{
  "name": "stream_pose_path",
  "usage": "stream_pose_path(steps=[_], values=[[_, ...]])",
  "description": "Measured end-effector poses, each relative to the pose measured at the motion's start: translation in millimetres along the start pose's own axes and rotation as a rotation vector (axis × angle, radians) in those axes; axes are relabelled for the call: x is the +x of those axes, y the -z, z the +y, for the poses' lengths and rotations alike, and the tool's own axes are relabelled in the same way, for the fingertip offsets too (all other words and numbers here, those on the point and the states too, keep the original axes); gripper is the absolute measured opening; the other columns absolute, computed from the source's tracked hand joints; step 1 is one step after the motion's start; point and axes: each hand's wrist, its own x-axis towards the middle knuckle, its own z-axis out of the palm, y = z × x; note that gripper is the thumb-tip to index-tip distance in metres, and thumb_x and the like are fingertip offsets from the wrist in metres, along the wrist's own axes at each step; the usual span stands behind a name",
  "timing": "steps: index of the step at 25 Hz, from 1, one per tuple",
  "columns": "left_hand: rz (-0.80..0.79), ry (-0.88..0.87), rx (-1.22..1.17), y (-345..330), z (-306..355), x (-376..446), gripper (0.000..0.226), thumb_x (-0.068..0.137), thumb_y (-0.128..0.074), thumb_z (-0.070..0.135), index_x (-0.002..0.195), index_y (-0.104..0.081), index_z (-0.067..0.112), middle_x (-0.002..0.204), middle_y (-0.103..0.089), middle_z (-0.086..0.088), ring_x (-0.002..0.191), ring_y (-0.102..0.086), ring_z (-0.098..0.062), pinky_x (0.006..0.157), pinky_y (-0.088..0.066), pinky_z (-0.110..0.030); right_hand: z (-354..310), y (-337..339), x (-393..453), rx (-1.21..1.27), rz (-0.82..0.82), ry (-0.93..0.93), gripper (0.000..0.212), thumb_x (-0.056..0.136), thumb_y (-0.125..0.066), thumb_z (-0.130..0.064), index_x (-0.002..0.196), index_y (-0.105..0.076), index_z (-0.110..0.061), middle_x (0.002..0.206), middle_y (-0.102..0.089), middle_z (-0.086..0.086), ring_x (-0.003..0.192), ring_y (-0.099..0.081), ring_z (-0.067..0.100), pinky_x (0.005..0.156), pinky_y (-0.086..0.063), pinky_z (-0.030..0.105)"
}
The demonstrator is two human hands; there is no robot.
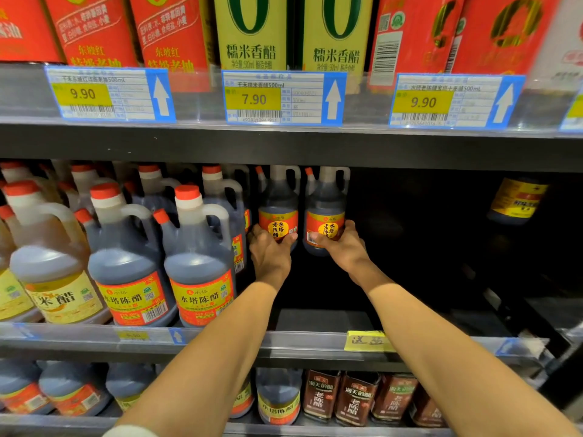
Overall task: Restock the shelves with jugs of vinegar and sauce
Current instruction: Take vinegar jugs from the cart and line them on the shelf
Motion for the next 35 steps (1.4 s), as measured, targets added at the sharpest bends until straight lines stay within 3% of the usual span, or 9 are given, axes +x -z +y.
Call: stream_pose_path(steps=[8,15,20,22,25,28,30,33,35], values=[[-0.023,0.008,-0.085,3,-2,-2,0.07,0.084,-0.084,0.027,0.14,-0.05,0.004,0.137,-0.062,-0.018,0.128,-0.058,-0.036,0.106,-0.045,-0.041,-3,-1,-2,-0.017,0.004,-0.007,0.074,0.082,-0.083,-0.049,0.136,-0.046,-0.014,0.135,-0.064,0.01,0.129,-0.058,0.033,0.109,-0.048,0.049],[-0.047,0.055,-0.106,3,4,-7,0.071,0.09,-0.079,0.026,0.147,-0.044,0.004,0.143,-0.058,-0.018,0.135,-0.052,-0.037,0.112,-0.043,-0.043,-7,2,-7,-0.038,-0.023,-0.021,0.079,0.084,-0.08,-0.051,0.143,-0.043,-0.014,0.138,-0.062,0.01,0.13,-0.058,0.033,0.101,-0.048,0.037],[-0.063,0.069,-0.084,6,12,-20,0.077,0.094,-0.074,0.024,0.154,-0.032,0.001,0.152,-0.049,-0.02,0.142,-0.044,-0.038,0.118,-0.036,-0.048,-8,13,-17,-0.118,-0.101,-0.007,0.088,0.088,-0.073,-0.056,0.155,-0.032,-0.017,0.148,-0.055,0.011,0.141,-0.046,0.035,0.115,-0.041,0.05],[-0.06,0.057,-0.02,7,17,-29,0.077,0.095,-0.072,0.023,0.155,-0.03,0.0,0.154,-0.046,-0.021,0.144,-0.041,-0.039,0.12,-0.034,-0.046,-8,18,-25,-0.151,-0.113,0.001,0.084,0.09,-0.071,-0.056,0.155,-0.033,-0.019,0.148,-0.055,0.011,0.141,-0.047,0.035,0.116,-0.041,0.05],[-0.117,0.035,0.085,17,22,-40,0.063,0.094,-0.073,0.024,0.145,-0.043,0.003,0.144,-0.056,-0.019,0.135,-0.052,-0.038,0.11,-0.042,-0.042,-8,24,-39,-0.211,-0.153,0.023,0.081,0.091,-0.068,-0.058,0.155,-0.034,-0.021,0.148,-0.057,0.011,0.137,-0.053,0.035,0.111,-0.043,0.044],[-0.203,-0.057,0.249,32,28,-47,0.058,0.095,-0.071,0.03,0.14,-0.047,0.005,0.141,-0.058,-0.018,0.131,-0.055,-0.038,0.106,-0.045,-0.042,-10,29,-56,-0.414,-0.194,0.023,0.087,0.09,-0.055,-0.073,0.157,-0.028,-0.027,0.154,-0.05,0.01,0.138,-0.051,0.037,0.11,-0.044,0.048],[-0.271,-0.112,0.391,43,32,-53,0.06,0.097,-0.066,0.035,0.145,-0.043,0.007,0.148,-0.052,-0.018,0.136,-0.05,-0.039,0.11,-0.043,-0.045,-13,34,-67,-0.57,-0.212,0.03,0.089,0.088,-0.045,-0.081,0.158,-0.024,-0.031,0.16,-0.042,0.007,0.143,-0.046,0.036,0.109,-0.043,0.048],[-0.403,-0.22,0.613,64,32,-70,0.066,0.103,-0.055,0.042,0.154,-0.033,0.006,0.159,-0.038,-0.018,0.144,-0.039,-0.038,0.116,-0.036,-0.043,-19,46,-89,-0.687,-0.25,0.078,0.092,0.088,-0.036,-0.084,0.162,-0.019,-0.031,0.169,-0.027,0.004,0.154,-0.029,0.032,0.12,-0.03,0.047],[-0.474,-0.325,0.676,82,29,-85,0.06,0.105,-0.049,0.045,0.148,-0.041,0.004,0.154,-0.044,-0.022,0.137,-0.046,-0.039,0.112,-0.041,-0.044,-24,55,-108,-0.749,-0.269,0.134,0.094,0.09,-0.031,-0.085,0.163,-0.017,-0.029,0.172,-0.019,0.005,0.158,-0.019,0.031,0.126,-0.02,0.047]])
